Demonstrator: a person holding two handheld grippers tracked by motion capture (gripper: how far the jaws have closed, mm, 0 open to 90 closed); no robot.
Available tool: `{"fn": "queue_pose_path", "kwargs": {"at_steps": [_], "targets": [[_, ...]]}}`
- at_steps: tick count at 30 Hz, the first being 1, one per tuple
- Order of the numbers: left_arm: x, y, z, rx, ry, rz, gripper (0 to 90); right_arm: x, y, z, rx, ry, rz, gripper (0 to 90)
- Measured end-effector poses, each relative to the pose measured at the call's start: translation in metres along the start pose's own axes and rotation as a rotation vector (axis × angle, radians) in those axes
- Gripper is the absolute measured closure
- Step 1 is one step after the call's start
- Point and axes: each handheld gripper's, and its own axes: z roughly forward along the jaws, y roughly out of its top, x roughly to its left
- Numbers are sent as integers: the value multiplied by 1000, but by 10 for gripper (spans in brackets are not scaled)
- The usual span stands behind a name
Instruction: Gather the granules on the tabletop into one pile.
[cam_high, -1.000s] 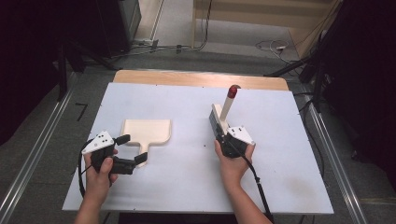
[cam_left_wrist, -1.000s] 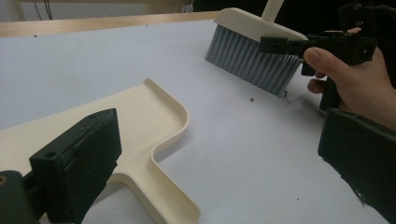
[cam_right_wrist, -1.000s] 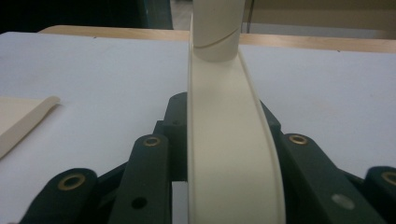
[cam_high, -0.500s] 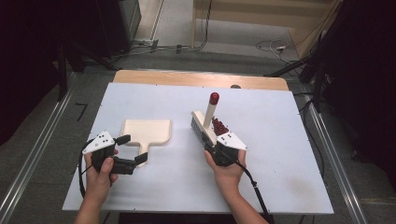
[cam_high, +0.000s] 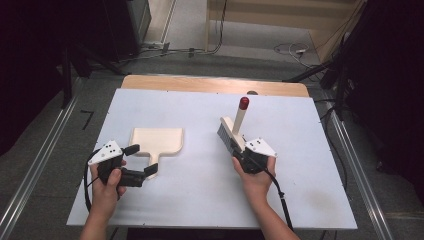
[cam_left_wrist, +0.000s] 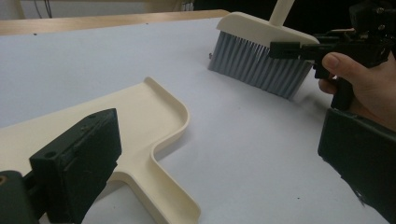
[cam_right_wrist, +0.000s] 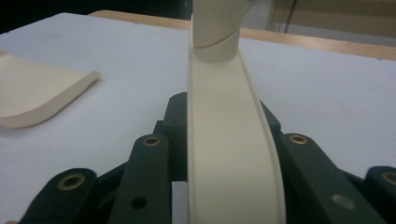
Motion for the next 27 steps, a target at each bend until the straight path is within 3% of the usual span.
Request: {"fn": "queue_pose_path", "kwargs": {"at_steps": [3,7,10,14,16,19,21,22,27], "targets": [[-1,0,1,1,-5,1,0,-8,3,-2,-10,20,-7,657],[-1,-1,2,5,-4,4,0,-23,15,-10,-17,135,-49,657],[-1,-1,1,4,-3,-1,0,-38,25,-21,-39,237,-134,657],[-1,-1,2,4,-5,0,0,-63,34,-30,-17,464,-219,657],[-1,-1,3,7,-4,1,0,-70,32,-32,19,559,-272,657],[-2,-1,4,10,-4,2,0,-74,19,-27,89,673,-301,657],[-2,-1,4,12,-5,4,0,-75,7,-20,100,695,-333,657],[-3,-1,4,13,-4,4,0,-78,3,-16,90,703,-327,657],[-2,-2,4,14,-4,3,0,-87,0,0,30,668,-319,658]]}}
